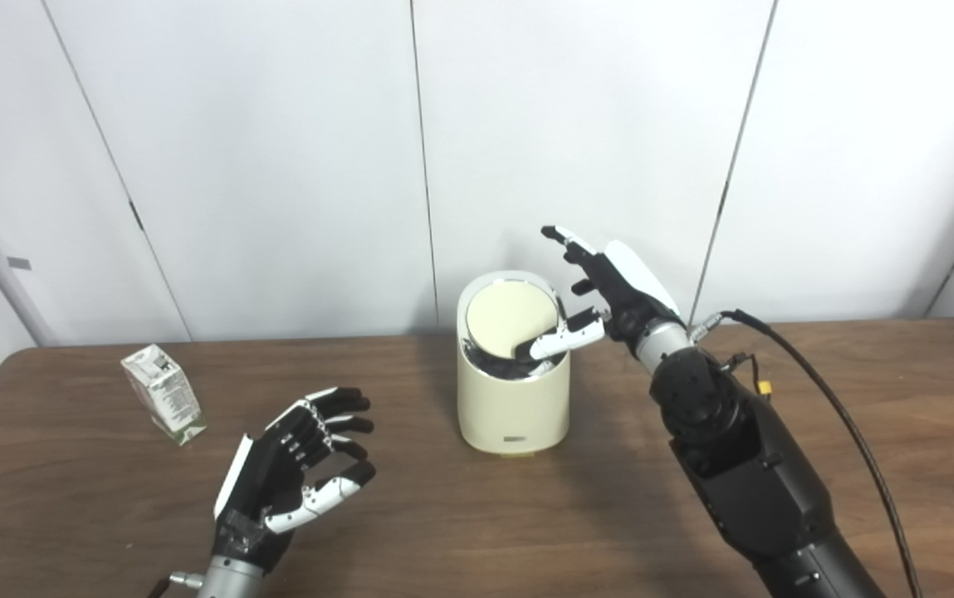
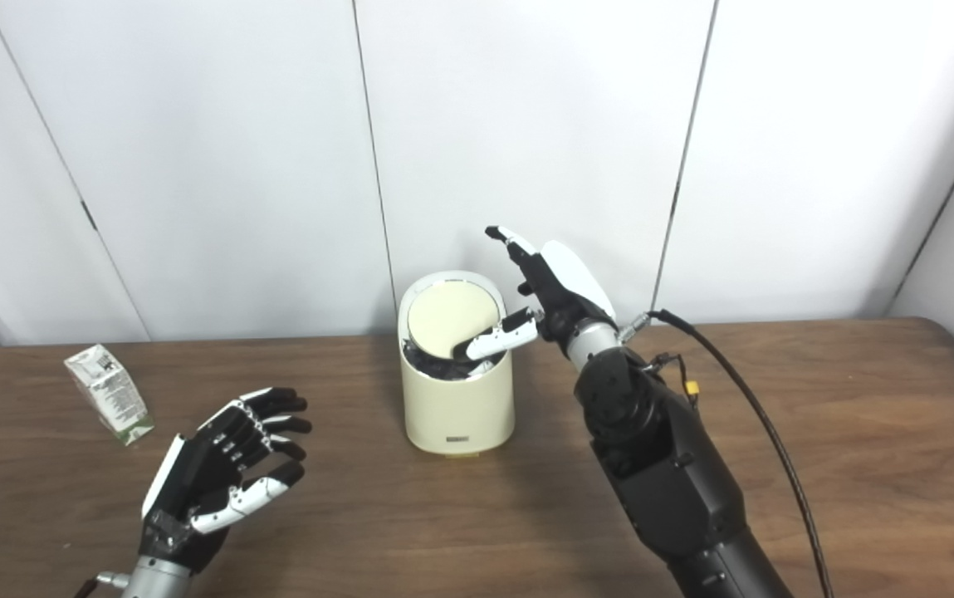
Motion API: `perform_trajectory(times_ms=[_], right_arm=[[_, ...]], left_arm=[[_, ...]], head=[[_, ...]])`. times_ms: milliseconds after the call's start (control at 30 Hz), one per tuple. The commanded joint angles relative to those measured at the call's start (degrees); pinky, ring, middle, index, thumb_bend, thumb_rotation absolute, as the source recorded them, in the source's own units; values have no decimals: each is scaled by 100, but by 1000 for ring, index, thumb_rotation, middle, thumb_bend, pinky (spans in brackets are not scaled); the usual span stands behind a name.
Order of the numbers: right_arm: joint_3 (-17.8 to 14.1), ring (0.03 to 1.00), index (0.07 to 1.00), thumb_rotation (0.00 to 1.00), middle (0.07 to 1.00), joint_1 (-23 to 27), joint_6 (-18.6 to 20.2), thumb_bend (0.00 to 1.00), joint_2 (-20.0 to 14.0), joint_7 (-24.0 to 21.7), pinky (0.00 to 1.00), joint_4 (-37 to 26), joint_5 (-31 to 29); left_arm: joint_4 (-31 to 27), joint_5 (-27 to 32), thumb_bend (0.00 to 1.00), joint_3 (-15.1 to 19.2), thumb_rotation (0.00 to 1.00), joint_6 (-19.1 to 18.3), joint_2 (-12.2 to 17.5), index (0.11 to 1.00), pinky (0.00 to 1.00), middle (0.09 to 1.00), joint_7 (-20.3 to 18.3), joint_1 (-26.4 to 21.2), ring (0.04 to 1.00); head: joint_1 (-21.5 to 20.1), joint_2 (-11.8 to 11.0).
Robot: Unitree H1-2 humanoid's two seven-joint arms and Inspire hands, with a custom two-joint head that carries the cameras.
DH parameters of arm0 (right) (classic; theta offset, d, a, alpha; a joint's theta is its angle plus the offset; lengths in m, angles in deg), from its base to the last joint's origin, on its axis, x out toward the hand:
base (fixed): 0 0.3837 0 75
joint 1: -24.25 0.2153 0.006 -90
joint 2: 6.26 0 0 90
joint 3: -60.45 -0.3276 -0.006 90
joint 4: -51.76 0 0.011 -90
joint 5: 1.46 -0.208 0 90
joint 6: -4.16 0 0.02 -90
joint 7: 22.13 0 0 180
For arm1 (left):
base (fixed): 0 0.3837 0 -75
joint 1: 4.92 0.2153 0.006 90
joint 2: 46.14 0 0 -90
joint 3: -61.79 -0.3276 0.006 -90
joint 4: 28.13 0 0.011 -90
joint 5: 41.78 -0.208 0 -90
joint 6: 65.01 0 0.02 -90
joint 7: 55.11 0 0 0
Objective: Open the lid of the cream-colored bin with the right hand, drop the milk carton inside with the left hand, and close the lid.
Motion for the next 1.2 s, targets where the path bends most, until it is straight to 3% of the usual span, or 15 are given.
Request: perform_trajectory(times_ms=[0, 333, 533, 833, 1167], right_arm=[[10, 914, 931, 150, 961, 200, -49, 880, -50, -1, 748, -159, 79], [49, 884, 929, 178, 951, 290, 21, 882, 28, 54, 711, 19, 143], [24, 912, 936, 197, 954, 375, 25, 859, 123, 137, 793, 127, 159], [37, 914, 932, 210, 949, 619, 187, 840, 232, 238, 815, 452, 304], [23, 900, 930, 198, 945, 683, 295, 826, 307, 210, 773, 624, 520]], left_arm=[[51, -4, 710, -81, 139, 60, -107, 750, 531, 738, 14, 147, 670], [-3, -33, 705, -94, 138, 15, -108, 750, 542, 738, 26, 173, 667], [-9, -28, 708, -109, 131, 10, -103, 748, 535, 737, 10, 187, 664], [-66, -92, 707, -146, 151, 25, -119, 749, 526, 736, 37, 227, 662], [-187, -88, 719, -142, 161, -85, -119, 747, 521, 735, 66, 265, 658]], head=[[-7, 0], [11, 20], [16, 25], [30, 72], [44, 139]])
